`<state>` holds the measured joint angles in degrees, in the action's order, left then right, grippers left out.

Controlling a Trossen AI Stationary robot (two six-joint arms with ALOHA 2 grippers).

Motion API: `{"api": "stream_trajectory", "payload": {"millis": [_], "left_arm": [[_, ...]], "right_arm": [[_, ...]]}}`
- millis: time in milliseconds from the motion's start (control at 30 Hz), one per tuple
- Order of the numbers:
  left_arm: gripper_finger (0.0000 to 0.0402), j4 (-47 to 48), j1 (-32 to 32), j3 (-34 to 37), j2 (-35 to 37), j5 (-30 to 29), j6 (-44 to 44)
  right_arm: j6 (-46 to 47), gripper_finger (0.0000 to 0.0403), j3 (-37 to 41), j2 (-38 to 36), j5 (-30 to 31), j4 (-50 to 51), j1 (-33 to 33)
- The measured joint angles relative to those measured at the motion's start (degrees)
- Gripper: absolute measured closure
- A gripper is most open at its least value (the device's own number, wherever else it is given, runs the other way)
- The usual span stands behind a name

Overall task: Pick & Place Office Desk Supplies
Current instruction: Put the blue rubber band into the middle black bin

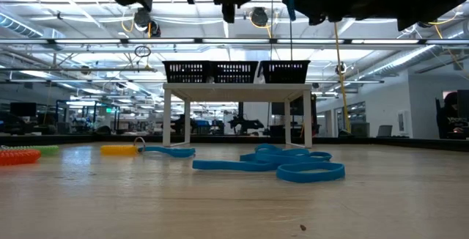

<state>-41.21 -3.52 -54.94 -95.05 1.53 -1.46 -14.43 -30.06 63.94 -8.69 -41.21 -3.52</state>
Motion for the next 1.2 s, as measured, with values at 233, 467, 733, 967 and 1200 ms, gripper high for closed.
{"api": "stream_trajectory", "payload": {"millis": [233,467,733,967,1200], "left_arm": [[0.0396,10.9,1.0,0.0,6.5,-2.4,-2.7],[0.0398,17.3,2.7,0.0,11.0,-7.4,-4.0],[0.0399,21.4,10.8,0.0,13.7,-6.6,-3.8],[0.0399,22.2,20.2,0.1,12.5,-0.6,-1.4],[0.0398,20.3,25.0,0.0,11.4,-3.7,1.7]], "right_arm": [[3.2,0.024,0.0,-8.2,7.3,9.7,-0.3],[5.4,0.0209,0.0,-14.4,8.6,18.5,-0.2],[9.5,0.0224,0.4,-16.9,8.6,25.6,-2.4],[10.5,0.0237,9.7,-17.2,8.6,10.3,-2.7],[10.7,0.0243,15.6,-17.2,8.6,-0.2,-5.8]]}}
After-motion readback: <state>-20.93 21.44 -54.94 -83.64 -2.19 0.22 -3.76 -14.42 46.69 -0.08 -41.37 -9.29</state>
